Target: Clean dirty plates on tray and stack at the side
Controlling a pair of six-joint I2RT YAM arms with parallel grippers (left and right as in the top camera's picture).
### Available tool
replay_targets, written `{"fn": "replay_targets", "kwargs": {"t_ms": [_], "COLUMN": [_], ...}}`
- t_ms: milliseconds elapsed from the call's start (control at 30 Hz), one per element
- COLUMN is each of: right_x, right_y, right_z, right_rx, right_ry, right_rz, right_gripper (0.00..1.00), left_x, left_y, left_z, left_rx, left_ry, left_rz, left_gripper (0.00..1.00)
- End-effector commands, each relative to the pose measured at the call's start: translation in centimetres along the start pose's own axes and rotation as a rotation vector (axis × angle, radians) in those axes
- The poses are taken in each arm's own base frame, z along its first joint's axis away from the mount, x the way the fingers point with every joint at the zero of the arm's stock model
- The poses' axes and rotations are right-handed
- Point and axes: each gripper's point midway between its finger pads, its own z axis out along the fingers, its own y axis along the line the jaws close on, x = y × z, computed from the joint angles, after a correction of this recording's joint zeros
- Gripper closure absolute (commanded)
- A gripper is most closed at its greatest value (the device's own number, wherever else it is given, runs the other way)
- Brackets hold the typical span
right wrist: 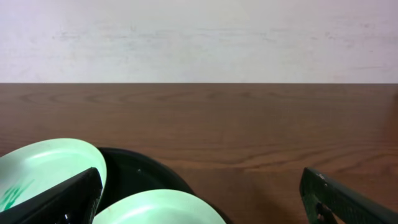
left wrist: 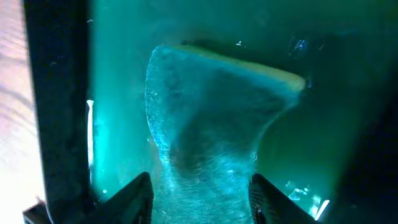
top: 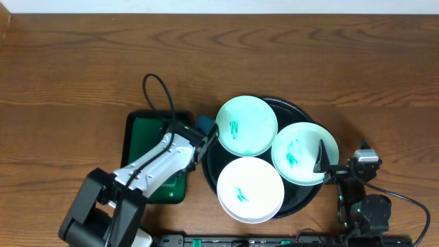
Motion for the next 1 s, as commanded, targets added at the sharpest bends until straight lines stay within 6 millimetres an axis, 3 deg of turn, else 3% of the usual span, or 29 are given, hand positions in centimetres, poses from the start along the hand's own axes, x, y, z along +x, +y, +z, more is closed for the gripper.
{"fn": "replay_targets", "kwargs": {"t_ms": [0,167,500,767,833,867,900,967], "right_x": [0.1,0.1,0.1,0.1,0.1,0.1,0.1,0.1], "right_y": [-0.2,-0.2,-0.2,-0.2,-0.2,-0.2,-0.2,-0.2], "right_z": [0.0,0.0,0.0,0.0,0.0,0.0,0.0,0.0], "right_rx": [0.007,0.007,0.007,0.007,0.007,0.007,0.007,0.007], "right_ry": [0.004,0.004,0.004,0.004,0.004,0.004,0.004,0.004], "right_rz": [-0.007,-0.007,-0.007,-0.007,-0.007,-0.007,-0.007,-0.007], "right_gripper": [0.01,0.01,0.01,0.01,0.01,0.01,0.01,0.01], "left_x": [-0.6,-1.7,-4.6,-5.0,-4.7,-4.5,-4.4,-4.3], "left_y": [-1.2,-1.7,-1.3,-0.4,-0.5,-0.5,-0.6,-0.8], "left_z": [-1.0,-2.4,-7.2,-8.8,-8.7,-8.7,-8.7,-8.7], "left_rx": [0.028,0.051,0.152,0.187,0.193,0.196,0.202,0.214], "left_ry": [-0.021,-0.049,-0.175,-0.231,-0.217,-0.207,-0.199,-0.193], "left_rz": [0.026,0.018,0.02,-0.013,-0.007,-0.004,-0.001,-0.006], "left_gripper": [0.41,0.19,0.17,0.18,0.29,0.68,0.93,0.92]}}
